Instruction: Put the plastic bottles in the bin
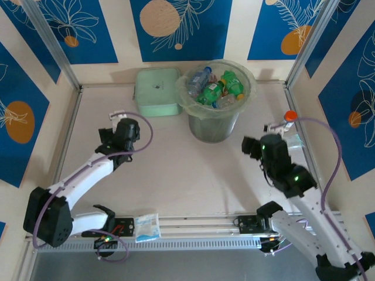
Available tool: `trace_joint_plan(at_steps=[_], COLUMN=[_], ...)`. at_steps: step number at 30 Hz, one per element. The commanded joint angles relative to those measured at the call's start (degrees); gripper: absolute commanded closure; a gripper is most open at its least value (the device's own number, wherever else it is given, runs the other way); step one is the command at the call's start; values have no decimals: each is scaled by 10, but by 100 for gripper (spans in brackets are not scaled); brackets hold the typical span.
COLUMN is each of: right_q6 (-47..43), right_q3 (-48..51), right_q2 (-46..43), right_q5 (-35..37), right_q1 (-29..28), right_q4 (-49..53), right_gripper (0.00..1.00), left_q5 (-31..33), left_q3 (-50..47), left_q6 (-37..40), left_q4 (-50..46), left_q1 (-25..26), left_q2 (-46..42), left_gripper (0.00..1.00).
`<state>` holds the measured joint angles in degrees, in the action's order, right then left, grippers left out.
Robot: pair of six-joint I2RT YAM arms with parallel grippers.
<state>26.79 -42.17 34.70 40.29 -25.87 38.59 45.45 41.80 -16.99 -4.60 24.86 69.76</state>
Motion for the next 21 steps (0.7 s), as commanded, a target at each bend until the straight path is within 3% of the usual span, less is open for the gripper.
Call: trace_joint_plan(at_steps=[1, 4, 5, 9, 13, 16, 21], right_q6=[-44, -44, -38, -28, -103, -163, -180], right_q3=[122, 192, 209, 255, 274, 285, 297], right_q2=[-82, -79, -64, 6, 99, 165, 276], right_q5=[65, 139, 156, 156, 127, 41, -212], right_q1=[10, 30, 40, 72, 99, 138, 244], right_q4=[-104, -131, -143, -254, -426, -562, -763], right_gripper=[1, 1, 1, 1, 1, 1, 1], left_q5=[72, 97, 110, 56, 45, 11, -112], left_q3=[-64, -103, -94, -104, -96, -158, -210], left_q6=[65, 105, 86, 122, 171, 188, 188], left_q4=[203, 300, 276, 327, 287, 367, 540], left_q1=[-6, -22, -28, -47, -58, -81, -132], left_q2=[15, 49, 53, 61, 91, 97, 121], left_gripper=[1, 1, 1, 1, 1, 1, 1])
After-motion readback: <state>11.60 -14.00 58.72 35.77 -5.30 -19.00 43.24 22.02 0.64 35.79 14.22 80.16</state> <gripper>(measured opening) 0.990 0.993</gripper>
